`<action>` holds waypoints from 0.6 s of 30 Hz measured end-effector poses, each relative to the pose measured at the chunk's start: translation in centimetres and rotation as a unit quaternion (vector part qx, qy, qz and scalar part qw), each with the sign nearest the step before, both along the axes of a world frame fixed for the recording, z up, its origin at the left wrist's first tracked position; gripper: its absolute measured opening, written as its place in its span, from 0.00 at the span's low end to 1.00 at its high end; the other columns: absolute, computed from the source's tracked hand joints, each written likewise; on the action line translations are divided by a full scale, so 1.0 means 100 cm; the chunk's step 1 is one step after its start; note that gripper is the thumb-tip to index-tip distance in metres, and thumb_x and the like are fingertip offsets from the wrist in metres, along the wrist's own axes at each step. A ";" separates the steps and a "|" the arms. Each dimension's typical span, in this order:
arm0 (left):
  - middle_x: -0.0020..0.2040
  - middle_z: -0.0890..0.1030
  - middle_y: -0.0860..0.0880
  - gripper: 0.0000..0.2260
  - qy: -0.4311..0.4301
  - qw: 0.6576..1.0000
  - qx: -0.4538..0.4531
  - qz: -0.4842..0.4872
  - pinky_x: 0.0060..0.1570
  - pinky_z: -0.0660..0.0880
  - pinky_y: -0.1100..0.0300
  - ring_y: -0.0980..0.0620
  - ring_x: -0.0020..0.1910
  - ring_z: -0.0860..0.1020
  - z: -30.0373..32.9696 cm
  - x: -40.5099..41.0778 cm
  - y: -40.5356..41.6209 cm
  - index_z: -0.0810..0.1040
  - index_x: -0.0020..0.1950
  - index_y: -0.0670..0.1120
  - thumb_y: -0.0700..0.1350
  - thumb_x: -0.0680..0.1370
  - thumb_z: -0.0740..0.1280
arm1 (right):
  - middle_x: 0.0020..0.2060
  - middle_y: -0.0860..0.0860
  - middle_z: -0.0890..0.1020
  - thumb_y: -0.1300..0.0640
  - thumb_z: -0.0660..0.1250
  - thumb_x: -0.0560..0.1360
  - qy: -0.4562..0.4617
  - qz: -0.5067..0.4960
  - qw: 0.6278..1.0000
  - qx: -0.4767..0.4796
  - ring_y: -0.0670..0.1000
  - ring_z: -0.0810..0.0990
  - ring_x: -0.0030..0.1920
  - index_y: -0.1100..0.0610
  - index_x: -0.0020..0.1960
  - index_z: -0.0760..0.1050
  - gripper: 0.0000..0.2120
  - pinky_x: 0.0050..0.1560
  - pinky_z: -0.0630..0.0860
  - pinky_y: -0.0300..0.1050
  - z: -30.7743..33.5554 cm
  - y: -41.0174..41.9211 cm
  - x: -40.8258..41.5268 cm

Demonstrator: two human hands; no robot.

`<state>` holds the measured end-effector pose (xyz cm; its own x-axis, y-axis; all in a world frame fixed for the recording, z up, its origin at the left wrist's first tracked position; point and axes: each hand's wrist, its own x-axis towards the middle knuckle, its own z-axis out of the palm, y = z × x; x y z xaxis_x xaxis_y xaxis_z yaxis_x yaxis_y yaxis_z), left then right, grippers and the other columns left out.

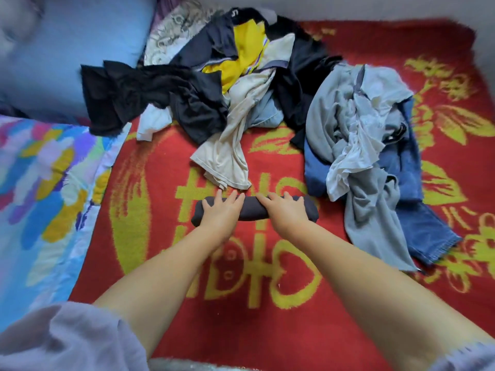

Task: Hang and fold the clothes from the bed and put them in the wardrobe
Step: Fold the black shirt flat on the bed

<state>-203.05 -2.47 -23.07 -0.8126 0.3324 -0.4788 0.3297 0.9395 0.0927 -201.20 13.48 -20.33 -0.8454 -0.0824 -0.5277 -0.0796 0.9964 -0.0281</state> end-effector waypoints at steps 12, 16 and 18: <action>0.74 0.60 0.46 0.31 0.142 0.989 -0.018 0.034 0.64 0.62 0.33 0.37 0.72 0.58 0.211 0.022 0.016 0.49 0.78 0.47 0.34 0.79 0.59 | 0.69 0.52 0.67 0.66 0.59 0.77 0.140 0.082 0.986 0.034 0.60 0.67 0.67 0.45 0.77 0.51 0.34 0.61 0.69 0.64 0.205 0.018 0.009; 0.73 0.62 0.46 0.33 0.149 0.984 -0.018 0.095 0.63 0.64 0.34 0.38 0.70 0.61 0.234 0.079 0.012 0.49 0.78 0.46 0.33 0.77 0.61 | 0.67 0.53 0.69 0.66 0.58 0.78 0.156 0.151 0.976 0.032 0.61 0.69 0.65 0.46 0.76 0.52 0.32 0.60 0.70 0.65 0.230 0.012 0.045; 0.71 0.64 0.45 0.32 0.151 0.980 -0.016 0.126 0.62 0.64 0.34 0.38 0.69 0.63 0.240 0.115 0.010 0.51 0.77 0.46 0.31 0.77 0.59 | 0.67 0.52 0.69 0.67 0.59 0.77 0.158 0.187 0.969 0.027 0.61 0.70 0.64 0.46 0.76 0.53 0.33 0.57 0.71 0.63 0.237 0.009 0.067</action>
